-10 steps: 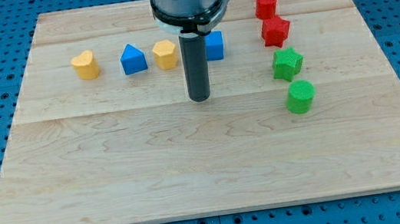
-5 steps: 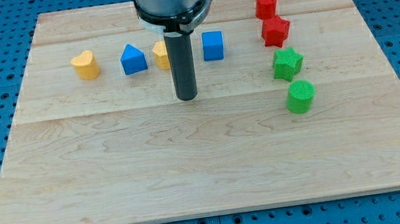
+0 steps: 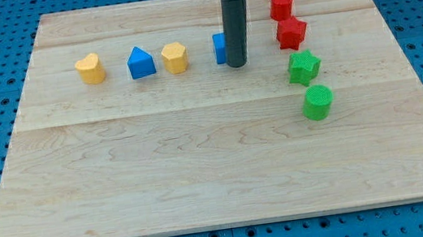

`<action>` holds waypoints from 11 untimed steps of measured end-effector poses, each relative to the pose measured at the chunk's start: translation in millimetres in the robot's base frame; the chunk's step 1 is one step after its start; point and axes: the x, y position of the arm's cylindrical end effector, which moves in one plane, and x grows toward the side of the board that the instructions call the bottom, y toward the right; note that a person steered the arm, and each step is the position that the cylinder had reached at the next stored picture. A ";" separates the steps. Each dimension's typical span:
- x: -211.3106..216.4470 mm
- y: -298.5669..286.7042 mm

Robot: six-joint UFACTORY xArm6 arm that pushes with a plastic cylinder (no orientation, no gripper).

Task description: Move the blue cube above the yellow hexagon

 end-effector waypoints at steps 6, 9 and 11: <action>-42.3 -5.8; -89.9 -12.4; -106.5 -15.8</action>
